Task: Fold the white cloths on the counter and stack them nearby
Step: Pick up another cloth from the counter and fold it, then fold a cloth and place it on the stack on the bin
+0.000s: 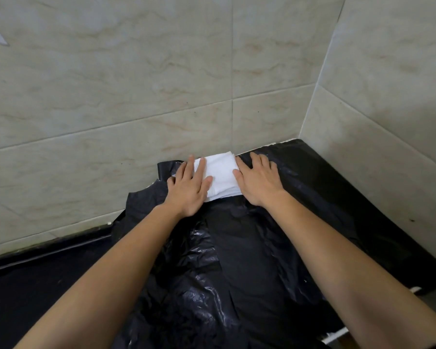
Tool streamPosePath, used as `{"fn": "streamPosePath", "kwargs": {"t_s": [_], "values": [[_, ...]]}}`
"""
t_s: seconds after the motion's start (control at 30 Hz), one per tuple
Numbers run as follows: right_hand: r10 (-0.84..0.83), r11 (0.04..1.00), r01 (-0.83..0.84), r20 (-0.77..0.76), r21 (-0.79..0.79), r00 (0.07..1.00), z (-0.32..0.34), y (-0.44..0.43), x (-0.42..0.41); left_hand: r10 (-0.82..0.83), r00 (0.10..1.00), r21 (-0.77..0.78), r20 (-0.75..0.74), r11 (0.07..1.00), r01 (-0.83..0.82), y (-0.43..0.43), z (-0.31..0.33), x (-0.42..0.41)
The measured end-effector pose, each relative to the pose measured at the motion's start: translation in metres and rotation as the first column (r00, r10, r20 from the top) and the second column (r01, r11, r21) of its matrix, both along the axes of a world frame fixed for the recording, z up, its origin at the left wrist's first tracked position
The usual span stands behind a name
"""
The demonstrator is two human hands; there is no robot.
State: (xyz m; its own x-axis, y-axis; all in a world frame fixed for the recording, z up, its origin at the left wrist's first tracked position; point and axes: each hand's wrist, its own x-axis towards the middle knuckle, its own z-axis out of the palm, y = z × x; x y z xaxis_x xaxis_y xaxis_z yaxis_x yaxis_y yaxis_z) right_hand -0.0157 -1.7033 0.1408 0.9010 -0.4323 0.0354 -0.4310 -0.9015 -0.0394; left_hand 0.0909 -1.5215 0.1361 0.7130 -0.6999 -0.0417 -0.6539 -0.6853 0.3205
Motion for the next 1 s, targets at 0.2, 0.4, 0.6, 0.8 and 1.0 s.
{"fn": "streamPosePath", "kwargs": {"t_s": [0.2,0.4,0.6,0.8,1.0], "values": [[-0.034,0.999,0.033,0.062,0.012,0.998,0.003,0.000,-0.009,-0.032,0.999,0.100,0.021,0.995,0.029,-0.003,0.008,0.005],[-0.048,0.998,0.042,0.160,0.040,0.986,0.035,0.007,-0.025,0.087,0.984,-0.056,0.156,0.995,-0.079,0.022,0.045,0.000],[0.051,0.999,-0.046,0.379,-0.024,0.924,0.113,0.042,-0.014,0.194,0.839,-0.104,0.509,0.981,-0.164,0.109,0.129,-0.018],[0.295,0.944,-0.330,0.505,-0.022,0.811,0.142,0.161,0.029,0.393,0.688,-0.147,0.610,0.909,-0.390,0.232,0.164,-0.059],[0.531,0.805,-0.593,0.479,-0.026,0.699,0.136,0.322,0.044,0.547,0.573,-0.076,0.610,0.761,-0.644,0.384,0.148,-0.102]]}}
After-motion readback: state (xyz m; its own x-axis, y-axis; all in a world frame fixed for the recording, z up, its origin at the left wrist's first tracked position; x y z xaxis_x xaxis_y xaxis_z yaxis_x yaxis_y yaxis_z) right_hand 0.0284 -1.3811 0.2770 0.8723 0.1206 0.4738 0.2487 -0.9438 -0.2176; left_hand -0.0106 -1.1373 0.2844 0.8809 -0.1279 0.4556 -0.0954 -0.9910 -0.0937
